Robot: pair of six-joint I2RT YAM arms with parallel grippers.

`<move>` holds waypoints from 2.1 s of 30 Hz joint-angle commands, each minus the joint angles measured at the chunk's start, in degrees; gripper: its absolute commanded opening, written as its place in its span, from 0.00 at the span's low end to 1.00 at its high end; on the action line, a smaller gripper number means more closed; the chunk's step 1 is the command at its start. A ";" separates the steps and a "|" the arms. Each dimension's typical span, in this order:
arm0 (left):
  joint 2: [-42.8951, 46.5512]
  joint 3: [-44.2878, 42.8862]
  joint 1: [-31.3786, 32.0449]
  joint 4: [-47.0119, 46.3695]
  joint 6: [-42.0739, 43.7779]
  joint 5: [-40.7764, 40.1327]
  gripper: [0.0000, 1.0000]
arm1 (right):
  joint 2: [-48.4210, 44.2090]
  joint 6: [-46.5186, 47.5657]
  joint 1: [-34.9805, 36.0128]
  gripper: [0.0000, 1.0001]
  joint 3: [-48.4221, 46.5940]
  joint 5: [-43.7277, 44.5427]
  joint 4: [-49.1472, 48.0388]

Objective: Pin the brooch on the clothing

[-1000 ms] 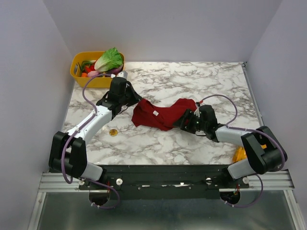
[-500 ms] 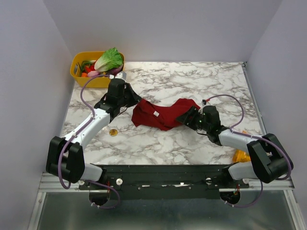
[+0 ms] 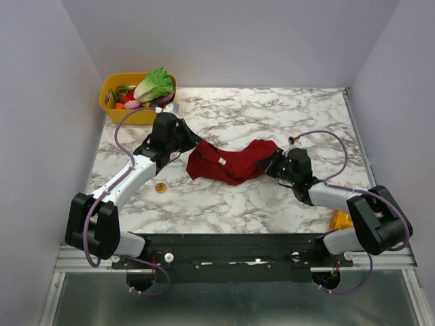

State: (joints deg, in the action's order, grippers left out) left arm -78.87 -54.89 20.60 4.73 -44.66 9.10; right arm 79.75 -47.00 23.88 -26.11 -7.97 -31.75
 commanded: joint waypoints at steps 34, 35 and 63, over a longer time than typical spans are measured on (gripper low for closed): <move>25.79 -32.46 9.63 7.31 21.02 2.58 0.00 | -44.15 33.37 -0.32 0.00 -49.02 -9.00 41.32; 24.57 -33.60 9.63 8.18 21.11 3.20 0.00 | -44.06 33.55 -0.32 0.00 -49.73 -8.82 41.85; -19.48 -88.20 -2.41 26.74 30.59 -6.89 0.00 | -0.38 37.51 -17.81 0.00 -88.23 -12.86 46.78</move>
State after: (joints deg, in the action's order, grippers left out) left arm -100.05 -139.87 19.29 32.80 -19.00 5.52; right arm 79.55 -10.46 8.08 -106.74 -14.55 16.53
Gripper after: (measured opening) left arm 0.014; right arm 0.008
